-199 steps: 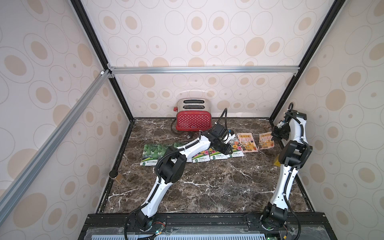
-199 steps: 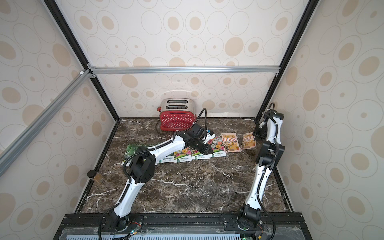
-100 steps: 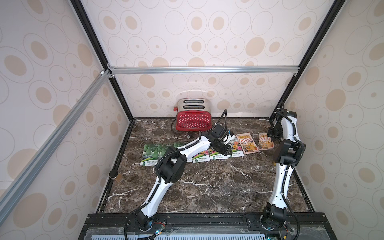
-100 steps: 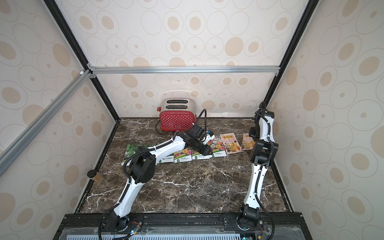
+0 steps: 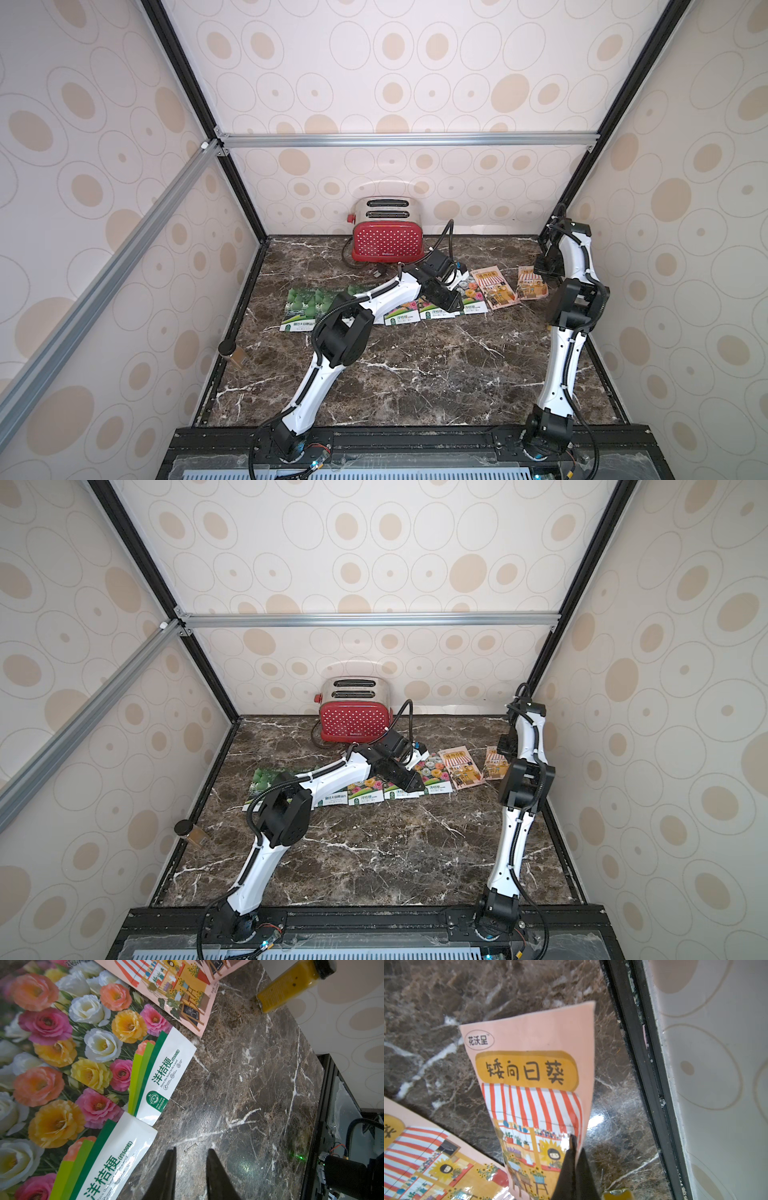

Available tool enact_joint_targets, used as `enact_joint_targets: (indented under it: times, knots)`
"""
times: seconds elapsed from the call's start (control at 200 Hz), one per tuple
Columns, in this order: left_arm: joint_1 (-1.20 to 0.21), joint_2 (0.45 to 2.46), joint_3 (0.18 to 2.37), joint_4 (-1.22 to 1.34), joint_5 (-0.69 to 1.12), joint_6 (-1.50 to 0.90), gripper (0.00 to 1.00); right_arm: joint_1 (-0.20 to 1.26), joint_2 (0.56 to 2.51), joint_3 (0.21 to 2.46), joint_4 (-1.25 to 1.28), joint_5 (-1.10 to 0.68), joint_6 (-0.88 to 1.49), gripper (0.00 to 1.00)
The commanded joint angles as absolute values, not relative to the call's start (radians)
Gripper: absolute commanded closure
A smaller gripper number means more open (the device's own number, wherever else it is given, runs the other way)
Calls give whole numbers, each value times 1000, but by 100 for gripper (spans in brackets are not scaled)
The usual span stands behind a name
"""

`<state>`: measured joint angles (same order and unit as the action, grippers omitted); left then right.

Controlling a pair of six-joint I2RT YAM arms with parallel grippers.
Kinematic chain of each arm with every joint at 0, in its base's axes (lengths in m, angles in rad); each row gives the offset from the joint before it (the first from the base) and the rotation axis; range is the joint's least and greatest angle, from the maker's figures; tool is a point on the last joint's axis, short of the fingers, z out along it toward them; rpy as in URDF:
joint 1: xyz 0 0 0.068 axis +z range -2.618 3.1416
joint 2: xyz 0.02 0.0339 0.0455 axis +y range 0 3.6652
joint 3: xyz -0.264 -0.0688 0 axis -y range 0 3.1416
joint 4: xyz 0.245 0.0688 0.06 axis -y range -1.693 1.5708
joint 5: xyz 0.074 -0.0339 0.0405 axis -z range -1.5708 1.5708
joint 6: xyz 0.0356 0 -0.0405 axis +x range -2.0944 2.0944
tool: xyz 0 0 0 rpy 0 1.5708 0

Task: Arrange the seed packets in a row
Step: Adjust the seed packet at the center of the board.

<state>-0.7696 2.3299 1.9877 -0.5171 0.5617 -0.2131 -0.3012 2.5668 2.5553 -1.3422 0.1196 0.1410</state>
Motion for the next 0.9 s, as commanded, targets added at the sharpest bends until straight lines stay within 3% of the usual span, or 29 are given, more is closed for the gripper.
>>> enact_joint_targets:
  times: [0.0,0.23,0.381,0.521,0.896]
  knots:
    - [-769,2326,2007,-528,583,-206,73,-299,2573,2561,-1372,110,116,98]
    - [-769,2438,2225,-492,594,-262,71,-300,2569,2546,-1369,99,104,99]
    - [-769,2592,2480,-371,715,-369,62,-302,2536,2529,-1353,48,100,100]
    - [-769,2653,2478,-217,751,-475,61,-305,2422,2403,-1223,1,96,100]
    - [-775,2841,2607,-150,711,-501,59,-324,2447,2479,-1308,19,68,100]
